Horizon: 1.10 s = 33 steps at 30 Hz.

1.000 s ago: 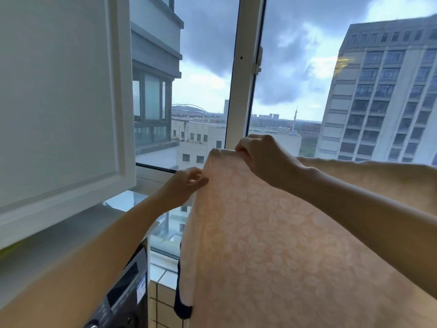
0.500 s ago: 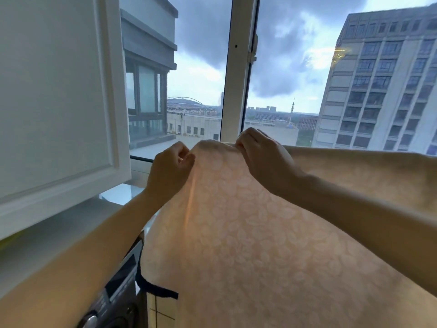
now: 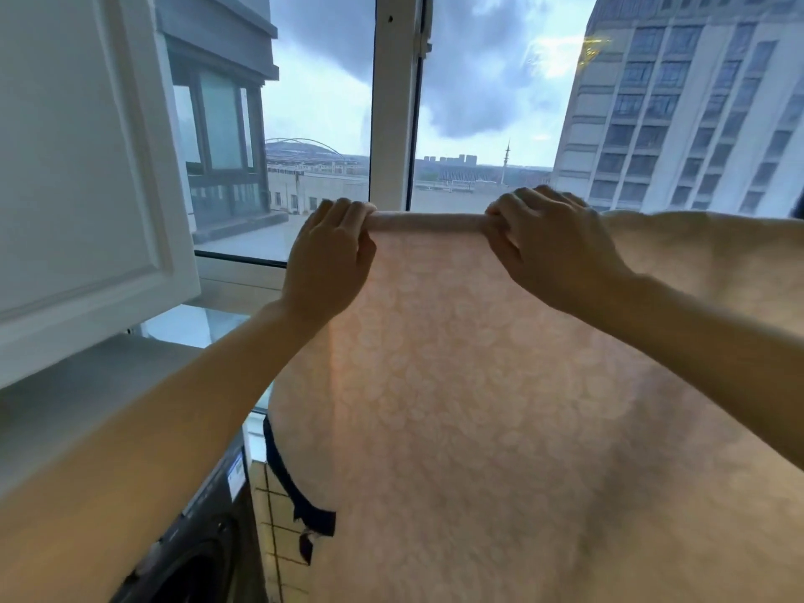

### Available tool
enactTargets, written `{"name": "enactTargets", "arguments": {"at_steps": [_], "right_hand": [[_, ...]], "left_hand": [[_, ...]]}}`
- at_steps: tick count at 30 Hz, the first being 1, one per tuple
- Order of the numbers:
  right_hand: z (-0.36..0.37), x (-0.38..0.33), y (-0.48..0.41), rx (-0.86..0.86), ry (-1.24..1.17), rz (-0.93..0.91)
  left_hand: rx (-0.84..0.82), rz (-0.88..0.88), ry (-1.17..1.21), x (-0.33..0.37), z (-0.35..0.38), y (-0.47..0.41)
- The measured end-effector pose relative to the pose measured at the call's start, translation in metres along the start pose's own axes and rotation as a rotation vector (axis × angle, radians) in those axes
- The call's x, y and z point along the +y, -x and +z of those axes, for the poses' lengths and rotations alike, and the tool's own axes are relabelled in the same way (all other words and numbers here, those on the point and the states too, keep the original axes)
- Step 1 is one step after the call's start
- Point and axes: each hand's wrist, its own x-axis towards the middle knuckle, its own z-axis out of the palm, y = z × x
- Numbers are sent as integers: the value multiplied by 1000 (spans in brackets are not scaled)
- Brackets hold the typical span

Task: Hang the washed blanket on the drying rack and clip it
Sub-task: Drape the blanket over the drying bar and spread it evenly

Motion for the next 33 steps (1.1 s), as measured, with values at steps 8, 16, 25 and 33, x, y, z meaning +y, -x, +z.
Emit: {"name": "enactTargets", "arguments": {"at_steps": [8,16,25,33], "right_hand": [[2,11,22,170,-108,47],[5,5,35,287,-40,-195],[13,33,110,-92,187,-480],[5,62,166,-467,383,-645]], "left_hand": [[32,0,-164,12,16,2],[-85,-5,-336,21,-1,0],[-227,0,-190,72,-5,-22],[-187,66,23,129,22,-32]]}}
